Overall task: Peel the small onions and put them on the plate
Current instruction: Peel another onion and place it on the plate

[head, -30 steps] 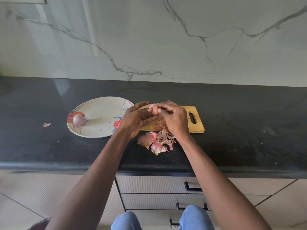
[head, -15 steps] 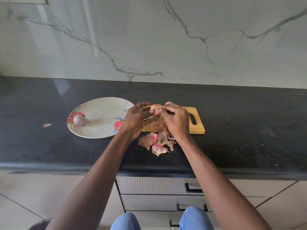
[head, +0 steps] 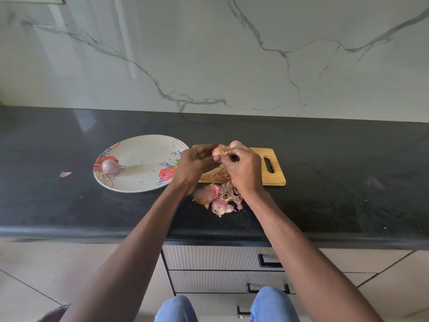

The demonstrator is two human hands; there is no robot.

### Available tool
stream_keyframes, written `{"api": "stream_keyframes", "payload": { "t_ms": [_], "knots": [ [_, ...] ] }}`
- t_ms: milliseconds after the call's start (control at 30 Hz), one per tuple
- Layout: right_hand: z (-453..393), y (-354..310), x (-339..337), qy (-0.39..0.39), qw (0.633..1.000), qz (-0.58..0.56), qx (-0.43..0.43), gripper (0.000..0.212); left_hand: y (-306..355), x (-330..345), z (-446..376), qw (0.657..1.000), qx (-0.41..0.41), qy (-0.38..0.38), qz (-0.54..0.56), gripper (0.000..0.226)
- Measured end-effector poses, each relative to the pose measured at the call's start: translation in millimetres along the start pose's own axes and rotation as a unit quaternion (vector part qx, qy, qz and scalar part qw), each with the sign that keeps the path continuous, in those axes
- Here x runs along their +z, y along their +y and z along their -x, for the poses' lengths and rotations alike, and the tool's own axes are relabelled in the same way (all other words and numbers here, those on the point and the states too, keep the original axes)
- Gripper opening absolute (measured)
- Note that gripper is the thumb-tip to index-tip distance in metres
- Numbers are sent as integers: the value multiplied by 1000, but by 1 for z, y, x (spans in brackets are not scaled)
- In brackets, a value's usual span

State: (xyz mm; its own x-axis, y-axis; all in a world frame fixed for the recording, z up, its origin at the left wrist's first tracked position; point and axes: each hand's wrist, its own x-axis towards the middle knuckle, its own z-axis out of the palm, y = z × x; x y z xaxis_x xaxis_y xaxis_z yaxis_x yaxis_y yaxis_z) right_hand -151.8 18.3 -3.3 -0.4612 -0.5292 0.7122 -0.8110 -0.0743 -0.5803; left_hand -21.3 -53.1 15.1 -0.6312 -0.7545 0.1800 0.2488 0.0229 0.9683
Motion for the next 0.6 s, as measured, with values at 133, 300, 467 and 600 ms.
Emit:
{"api": "stream_keyframes", "payload": {
  "t_ms": [133,300,467,600],
  "knots": [
    [0,1,3,2,998,55,-36,19,-2,0,-1,1000,-4,-6,3,30],
    [0,-2,3,-1,999,4,-34,23,1,0,-4,993,-59,8,99,27],
    [-2,-6,-2,-29,996,-72,47,18,6,-1,-3,979,-109,5,171,27],
    [-6,-11,-8,-39,983,-127,130,8,10,0,-3,972,-132,14,194,20]
  ]
}}
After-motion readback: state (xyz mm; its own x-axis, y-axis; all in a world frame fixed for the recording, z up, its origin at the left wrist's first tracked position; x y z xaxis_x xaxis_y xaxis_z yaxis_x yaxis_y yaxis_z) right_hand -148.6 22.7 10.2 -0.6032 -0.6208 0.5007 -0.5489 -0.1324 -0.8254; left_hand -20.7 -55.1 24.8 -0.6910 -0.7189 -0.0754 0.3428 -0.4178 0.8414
